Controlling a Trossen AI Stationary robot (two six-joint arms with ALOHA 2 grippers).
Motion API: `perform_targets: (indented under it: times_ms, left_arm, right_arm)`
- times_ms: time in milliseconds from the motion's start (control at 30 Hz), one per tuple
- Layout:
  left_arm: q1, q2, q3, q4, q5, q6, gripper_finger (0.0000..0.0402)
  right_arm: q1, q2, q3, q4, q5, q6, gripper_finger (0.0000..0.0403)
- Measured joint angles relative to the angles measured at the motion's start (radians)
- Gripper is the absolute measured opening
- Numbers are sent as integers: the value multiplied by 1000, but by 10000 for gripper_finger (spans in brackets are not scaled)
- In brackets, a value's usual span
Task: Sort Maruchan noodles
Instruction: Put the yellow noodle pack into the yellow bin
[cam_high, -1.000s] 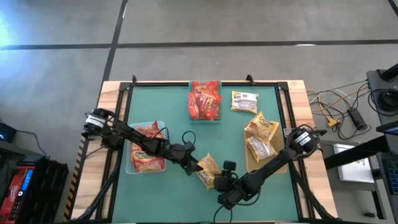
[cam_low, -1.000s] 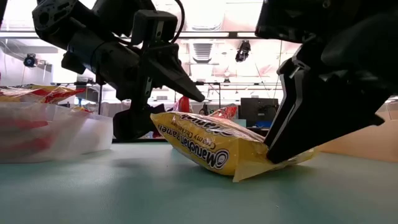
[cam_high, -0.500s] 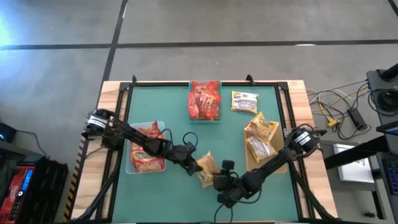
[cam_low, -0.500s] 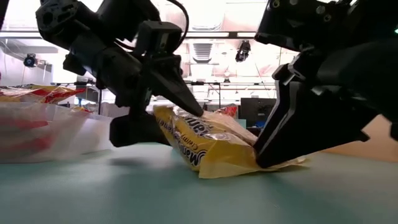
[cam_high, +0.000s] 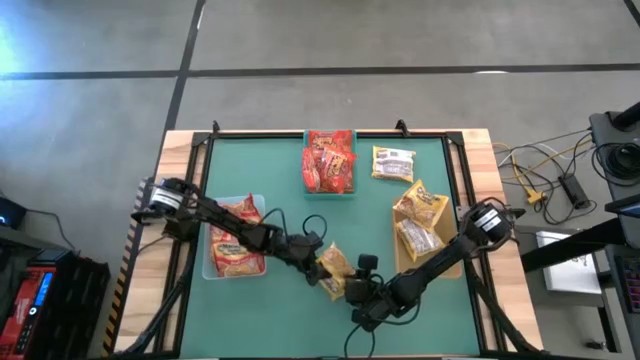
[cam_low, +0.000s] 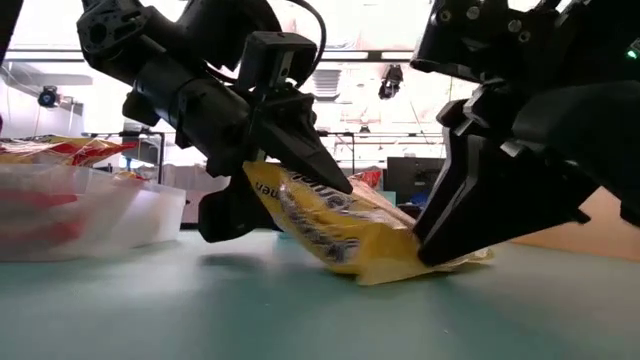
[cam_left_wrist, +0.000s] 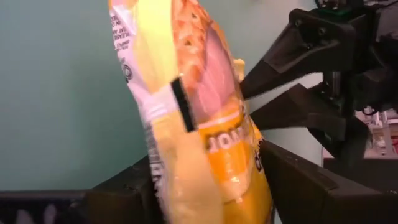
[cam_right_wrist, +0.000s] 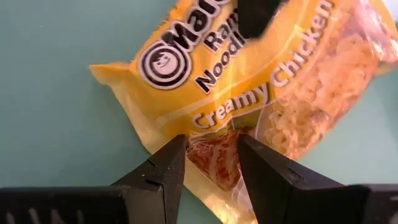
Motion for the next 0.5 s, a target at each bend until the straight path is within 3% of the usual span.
perform_targets:
  times_ms: [300, 500]
  left_arm:
    - [23, -7, 0, 24, 1, 16, 127]
    - [35, -24, -1, 21, 0, 92, 128]
  right_arm:
    - [0, -108, -1, -62, -1, 11, 132]
    - [2, -232, -46, -66, 7, 26, 131]
